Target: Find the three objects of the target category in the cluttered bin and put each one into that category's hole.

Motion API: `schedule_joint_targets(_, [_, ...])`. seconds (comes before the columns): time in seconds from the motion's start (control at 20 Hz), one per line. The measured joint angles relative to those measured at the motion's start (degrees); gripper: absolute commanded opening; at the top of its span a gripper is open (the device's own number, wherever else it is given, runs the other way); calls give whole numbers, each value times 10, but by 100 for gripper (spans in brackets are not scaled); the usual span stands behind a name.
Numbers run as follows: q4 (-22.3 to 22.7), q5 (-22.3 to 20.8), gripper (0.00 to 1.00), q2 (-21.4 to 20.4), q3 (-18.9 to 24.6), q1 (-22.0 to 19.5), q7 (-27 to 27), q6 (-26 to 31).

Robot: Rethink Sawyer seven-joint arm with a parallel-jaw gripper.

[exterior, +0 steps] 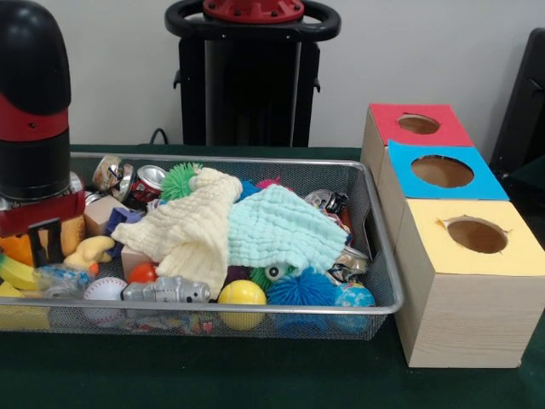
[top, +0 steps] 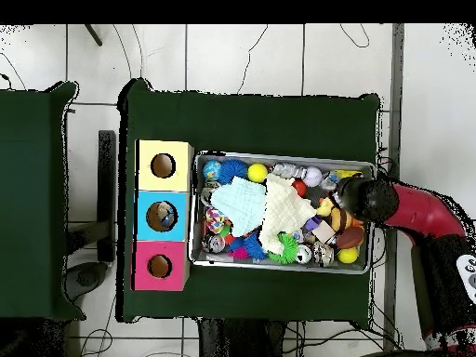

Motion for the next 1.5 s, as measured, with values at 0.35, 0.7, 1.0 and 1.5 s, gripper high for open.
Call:
schedule_joint_targets(0.35, [3, 8, 0, 1, 36, -35, 0, -10])
schedule_joint_targets(0.7, [3, 9, 0, 3, 54, -43, 0, -16])
schedule_joint_targets(1.0, [1, 10, 0, 4, 67, -42, 0, -16])
schedule_joint_targets(1.5, [0, 10, 0, 7, 75, -43, 0, -15])
